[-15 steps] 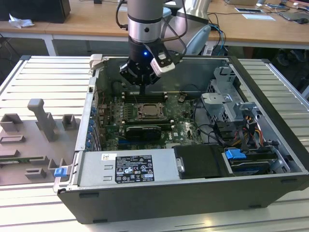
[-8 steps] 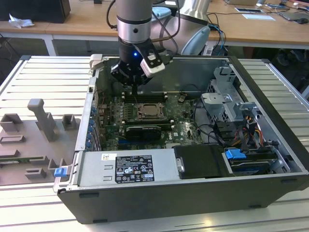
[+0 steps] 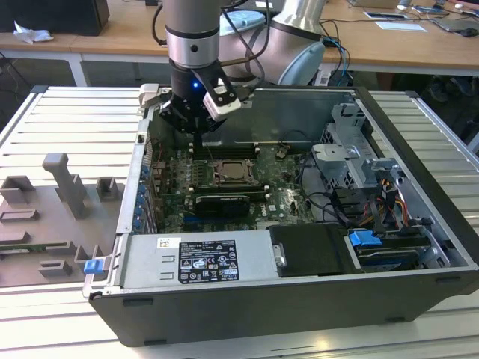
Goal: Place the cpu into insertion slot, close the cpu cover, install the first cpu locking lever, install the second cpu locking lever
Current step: 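Install the first cpu locking lever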
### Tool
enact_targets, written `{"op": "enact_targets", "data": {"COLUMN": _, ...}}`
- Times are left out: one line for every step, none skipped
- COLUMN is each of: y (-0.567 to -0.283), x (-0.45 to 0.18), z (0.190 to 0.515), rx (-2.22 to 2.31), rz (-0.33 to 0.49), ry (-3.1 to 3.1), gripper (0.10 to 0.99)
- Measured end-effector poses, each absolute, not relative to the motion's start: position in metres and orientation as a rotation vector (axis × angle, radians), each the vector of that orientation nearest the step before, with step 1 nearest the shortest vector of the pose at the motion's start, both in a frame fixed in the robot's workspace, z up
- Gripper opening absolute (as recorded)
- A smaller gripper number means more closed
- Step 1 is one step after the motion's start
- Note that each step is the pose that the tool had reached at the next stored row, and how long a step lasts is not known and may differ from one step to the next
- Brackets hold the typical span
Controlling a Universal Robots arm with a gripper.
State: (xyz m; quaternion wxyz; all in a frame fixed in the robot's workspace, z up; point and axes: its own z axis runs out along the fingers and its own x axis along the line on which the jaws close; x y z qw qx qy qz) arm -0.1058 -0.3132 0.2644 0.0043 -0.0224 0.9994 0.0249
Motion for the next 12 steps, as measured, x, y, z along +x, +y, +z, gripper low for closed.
{"op": "enact_targets", "data": {"y": -0.313, "x": -0.106, "z": 0.264, "rx": -0.07, "rz": 0.078, "ry": 3.131, "gripper": 0.106}}
{"op": "enact_targets", "data": {"y": -0.31, "x": -0.107, "z": 0.263, "rx": -0.07, "rz": 0.078, "ry": 3.131, "gripper": 0.106}}
{"op": "enact_targets", "data": {"y": -0.308, "x": -0.107, "z": 0.263, "rx": -0.07, "rz": 0.078, "ry": 3.131, "gripper": 0.106}}
{"op": "enact_targets", "data": {"y": -0.307, "x": -0.107, "z": 0.263, "rx": -0.07, "rz": 0.078, "ry": 3.131, "gripper": 0.106}}
{"op": "enact_targets", "data": {"y": -0.304, "x": -0.107, "z": 0.262, "rx": -0.07, "rz": 0.078, "ry": 3.131, "gripper": 0.106}}
{"op": "enact_targets", "data": {"y": -0.302, "x": -0.107, "z": 0.261, "rx": -0.07, "rz": 0.078, "ry": 3.131, "gripper": 0.106}}
{"op": "enact_targets", "data": {"y": -0.299, "x": -0.107, "z": 0.261, "rx": -0.07, "rz": 0.078, "ry": 3.131, "gripper": 0.106}}
{"op": "enact_targets", "data": {"y": -0.296, "x": -0.107, "z": 0.261, "rx": -0.07, "rz": 0.078, "ry": 3.131, "gripper": 0.106}}
{"op": "enact_targets", "data": {"y": -0.296, "x": -0.107, "z": 0.26, "rx": -0.07, "rz": 0.078, "ry": 3.131, "gripper": 0.106}}
{"op": "enact_targets", "data": {"y": -0.296, "x": -0.107, "z": 0.26, "rx": -0.07, "rz": 0.078, "ry": 3.131, "gripper": 0.106}}
{"op": "enact_targets", "data": {"y": -0.296, "x": -0.107, "z": 0.26, "rx": -0.07, "rz": 0.078, "ry": 3.131, "gripper": 0.106}}
{"op": "enact_targets", "data": {"y": -0.296, "x": -0.107, "z": 0.26, "rx": -0.07, "rz": 0.077, "ry": 3.131, "gripper": 0.106}}
